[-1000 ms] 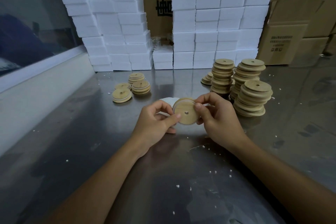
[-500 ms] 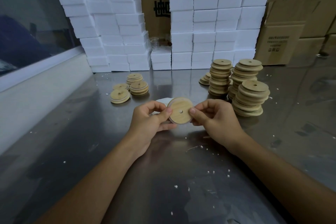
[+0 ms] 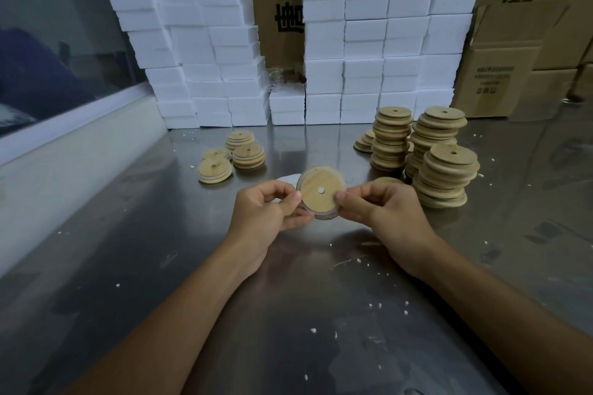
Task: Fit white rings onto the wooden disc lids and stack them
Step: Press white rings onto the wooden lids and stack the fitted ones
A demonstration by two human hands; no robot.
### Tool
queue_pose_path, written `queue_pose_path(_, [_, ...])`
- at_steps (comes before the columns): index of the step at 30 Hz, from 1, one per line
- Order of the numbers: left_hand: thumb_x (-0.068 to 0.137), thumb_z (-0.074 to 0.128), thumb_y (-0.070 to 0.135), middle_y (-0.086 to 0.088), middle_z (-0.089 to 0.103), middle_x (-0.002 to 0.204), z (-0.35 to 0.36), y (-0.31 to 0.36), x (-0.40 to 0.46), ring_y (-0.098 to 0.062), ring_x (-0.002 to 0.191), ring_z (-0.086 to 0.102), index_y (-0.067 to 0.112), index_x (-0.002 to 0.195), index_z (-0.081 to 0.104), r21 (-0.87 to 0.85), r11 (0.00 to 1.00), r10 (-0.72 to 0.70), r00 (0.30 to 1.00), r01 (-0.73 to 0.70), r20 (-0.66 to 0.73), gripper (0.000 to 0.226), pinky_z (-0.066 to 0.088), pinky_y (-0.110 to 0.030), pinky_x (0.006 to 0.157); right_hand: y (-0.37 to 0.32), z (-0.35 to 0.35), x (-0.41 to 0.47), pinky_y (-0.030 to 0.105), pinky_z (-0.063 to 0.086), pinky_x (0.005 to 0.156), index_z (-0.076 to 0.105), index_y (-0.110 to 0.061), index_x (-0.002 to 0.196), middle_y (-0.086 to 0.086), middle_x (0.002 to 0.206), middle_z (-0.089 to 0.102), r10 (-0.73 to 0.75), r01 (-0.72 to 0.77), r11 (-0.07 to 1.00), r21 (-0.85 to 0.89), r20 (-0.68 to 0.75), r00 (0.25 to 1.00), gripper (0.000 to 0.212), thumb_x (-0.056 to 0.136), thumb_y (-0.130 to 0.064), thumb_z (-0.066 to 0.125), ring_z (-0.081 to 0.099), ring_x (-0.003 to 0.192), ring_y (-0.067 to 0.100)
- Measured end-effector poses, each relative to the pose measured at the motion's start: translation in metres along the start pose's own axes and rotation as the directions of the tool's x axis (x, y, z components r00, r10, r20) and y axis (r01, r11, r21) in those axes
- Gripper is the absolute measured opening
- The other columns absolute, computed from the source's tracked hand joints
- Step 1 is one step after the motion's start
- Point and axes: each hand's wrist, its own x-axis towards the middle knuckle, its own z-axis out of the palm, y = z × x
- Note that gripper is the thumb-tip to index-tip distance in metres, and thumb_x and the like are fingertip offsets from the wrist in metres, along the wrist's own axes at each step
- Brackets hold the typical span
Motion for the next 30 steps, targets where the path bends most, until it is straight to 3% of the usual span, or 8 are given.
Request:
queue_pose_path(7, [0.088, 0.067, 0.003, -0.011, 0.069, 0.066, 0.0, -0.002, 0.0, -0.025, 0.062, 0.071, 0.003, 0.082, 0.065, 0.041, 0.999, -0.037, 0.996, 0.034, 0.077, 0.006, 0.057, -0.027, 0.055, -0.006, 0.003, -0.003, 0.023, 0.059, 0.064, 0.068, 0.001, 0.089, 0.006, 0.077, 0.072, -0.088, 0.087, 0.995, -0.041, -0.031, 0.996, 0.01, 0.088, -0.008, 0.071, 0.069, 0.071, 0.011])
queue_pose_path(12, [0.086, 0.068, 0.002, -0.012, 0.07, 0.066, -0.002, -0.001, 0.0, -0.023, 0.061, 0.07, 0.001, 0.082, 0.066, 0.043, 0.998, -0.052, 0.993, 0.048, 0.104, 0.005, 0.057, -0.026, 0.054, -0.008, 0.004, -0.005, 0.029, 0.06, 0.065, 0.065, -0.003, 0.101, 0.008, 0.092, 0.075, -0.049, 0.049, 0.999, 0.009, -0.006, 0.999, 0.02, 0.084, -0.005, 0.075, 0.074, 0.081, 0.021])
queue_pose_path(17, [0.087, 0.07, 0.008, -0.015, 0.066, 0.07, 0.001, -0.001, -0.001, -0.022, 0.058, 0.065, 0.003, 0.083, 0.068, 0.093, 0.996, -0.009, 0.997, 0.002, 0.076, 0.006, 0.057, -0.029, 0.054, -0.009, 0.002, -0.003, 0.024, 0.056, 0.061, 0.07, -0.016, 0.095, 0.0, 0.088, 0.077, -0.093, 0.093, 0.996, 0.004, -0.025, 0.995, 0.017, 0.085, -0.004, 0.074, 0.074, 0.078, 0.016])
queue_pose_path(23, [0.089, 0.064, -0.001, -0.012, 0.066, 0.064, -0.003, 0.001, 0.002, -0.023, 0.057, 0.068, 0.001, 0.079, 0.065, 0.025, 1.0, 0.007, 0.999, -0.008, 0.041, 0.01, 0.057, -0.027, 0.053, -0.009, 0.006, -0.005, 0.023, 0.054, 0.054, 0.069, -0.013, 0.1, 0.004, 0.092, 0.077, -0.111, 0.111, 0.991, -0.071, 0.002, 0.994, 0.017, 0.085, -0.007, 0.075, 0.075, 0.077, 0.017])
queue_pose_path(27, [0.089, 0.063, 0.001, -0.003, 0.066, 0.059, -0.025, 0.01, 0.018, -0.017, 0.045, 0.062, 0.004, 0.077, 0.064, 0.037, 0.996, 0.088, 0.985, -0.083, -0.146, 0.013, 0.051, -0.023, 0.045, -0.006, 0.007, -0.005, 0.019, 0.05, 0.049, 0.069, -0.008, 0.099, 0.009, 0.086, 0.074, -0.12, 0.109, 0.976, -0.189, -0.047, 0.992, 0.01, 0.089, -0.008, 0.071, 0.07, 0.061, 0.011])
queue_pose_path(30, [0.086, 0.067, 0.006, -0.002, 0.066, 0.063, -0.056, 0.008, 0.036, -0.006, 0.032, 0.044, 0.016, 0.07, 0.065, 0.201, 0.972, 0.197, 0.887, -0.121, -0.417, 0.019, 0.038, -0.016, 0.038, -0.006, 0.005, -0.004, 0.016, 0.048, 0.05, 0.07, -0.007, 0.095, 0.01, 0.083, 0.073, -0.123, 0.105, 0.975, -0.198, -0.079, 0.989, 0.005, 0.09, -0.006, 0.07, 0.065, 0.055, 0.008])
